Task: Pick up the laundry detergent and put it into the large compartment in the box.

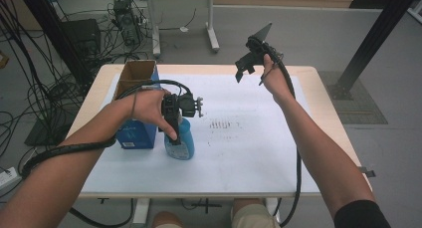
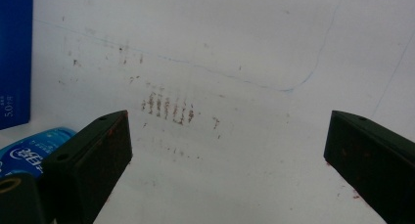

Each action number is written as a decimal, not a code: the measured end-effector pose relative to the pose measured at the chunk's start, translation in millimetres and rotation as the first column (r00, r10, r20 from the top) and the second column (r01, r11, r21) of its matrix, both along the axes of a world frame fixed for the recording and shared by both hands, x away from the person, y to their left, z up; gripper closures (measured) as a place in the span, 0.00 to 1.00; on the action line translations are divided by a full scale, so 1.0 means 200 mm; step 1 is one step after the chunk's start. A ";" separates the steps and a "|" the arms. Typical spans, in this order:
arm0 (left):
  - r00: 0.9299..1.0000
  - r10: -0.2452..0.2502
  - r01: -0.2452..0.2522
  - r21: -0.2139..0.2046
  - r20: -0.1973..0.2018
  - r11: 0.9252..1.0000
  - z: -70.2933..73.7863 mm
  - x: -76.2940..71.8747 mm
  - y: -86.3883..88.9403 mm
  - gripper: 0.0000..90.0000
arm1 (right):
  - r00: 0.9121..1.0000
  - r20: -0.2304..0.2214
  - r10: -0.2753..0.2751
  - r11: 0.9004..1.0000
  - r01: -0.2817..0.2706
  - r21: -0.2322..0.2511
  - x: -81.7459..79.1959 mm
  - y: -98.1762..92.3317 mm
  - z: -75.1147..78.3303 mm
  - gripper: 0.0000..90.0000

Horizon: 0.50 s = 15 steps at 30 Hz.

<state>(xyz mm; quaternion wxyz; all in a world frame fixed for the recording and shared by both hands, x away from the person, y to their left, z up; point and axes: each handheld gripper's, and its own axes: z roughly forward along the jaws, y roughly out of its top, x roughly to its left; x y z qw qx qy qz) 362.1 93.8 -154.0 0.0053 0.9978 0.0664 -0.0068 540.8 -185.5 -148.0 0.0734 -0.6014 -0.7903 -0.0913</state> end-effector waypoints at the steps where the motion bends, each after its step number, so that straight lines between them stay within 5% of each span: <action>1: 1.000 0.000 0.000 -0.001 0.000 1.000 0.00 0.00 0.00 0.10 | 1.000 0.000 0.000 1.000 0.000 0.000 0.00 0.00 0.00 0.04; 15: 1.000 -0.003 0.003 0.000 0.002 1.000 -0.01 0.00 0.00 0.13 | 1.000 0.001 -0.004 1.000 0.004 -0.002 0.00 0.00 0.00 0.04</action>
